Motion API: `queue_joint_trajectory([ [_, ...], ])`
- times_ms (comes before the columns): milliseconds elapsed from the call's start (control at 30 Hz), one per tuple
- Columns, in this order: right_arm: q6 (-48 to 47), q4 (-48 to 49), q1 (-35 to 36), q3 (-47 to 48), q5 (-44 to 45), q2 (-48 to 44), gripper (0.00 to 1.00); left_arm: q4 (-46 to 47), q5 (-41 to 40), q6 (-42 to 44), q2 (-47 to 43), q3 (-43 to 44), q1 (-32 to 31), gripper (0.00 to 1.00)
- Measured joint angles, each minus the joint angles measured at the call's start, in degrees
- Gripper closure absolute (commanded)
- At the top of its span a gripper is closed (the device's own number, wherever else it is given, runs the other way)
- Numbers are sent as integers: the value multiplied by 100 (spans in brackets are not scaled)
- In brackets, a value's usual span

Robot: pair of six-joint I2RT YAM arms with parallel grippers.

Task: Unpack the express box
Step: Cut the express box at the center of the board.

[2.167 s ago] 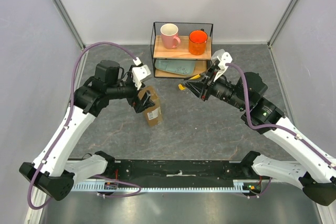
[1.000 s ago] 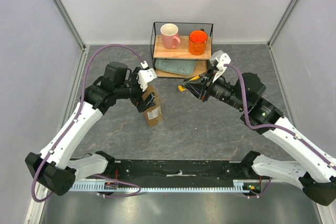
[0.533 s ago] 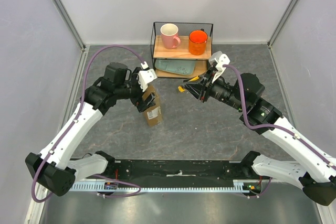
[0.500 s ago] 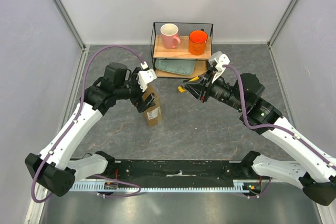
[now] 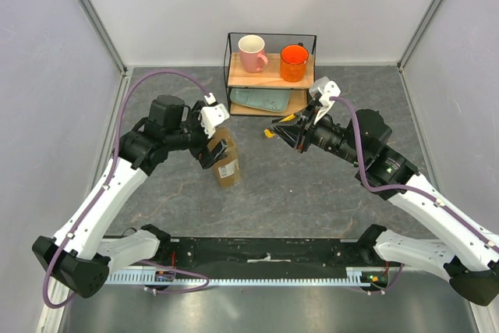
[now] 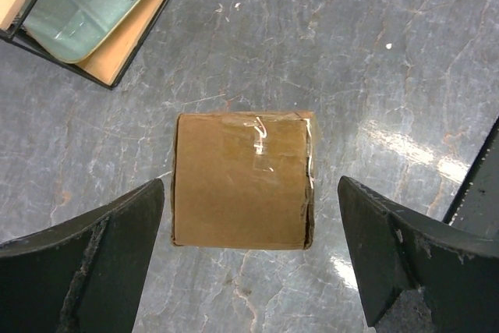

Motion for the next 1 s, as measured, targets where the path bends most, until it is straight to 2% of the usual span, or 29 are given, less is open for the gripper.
queue_joint_trajectory([
  [900, 2, 66, 0, -129, -46, -4, 100, 295, -199, 81, 378, -455, 0, 1],
  [1000, 2, 66, 0, -155, -44, -13, 100, 313, -125, 92, 553, -466, 0, 8],
])
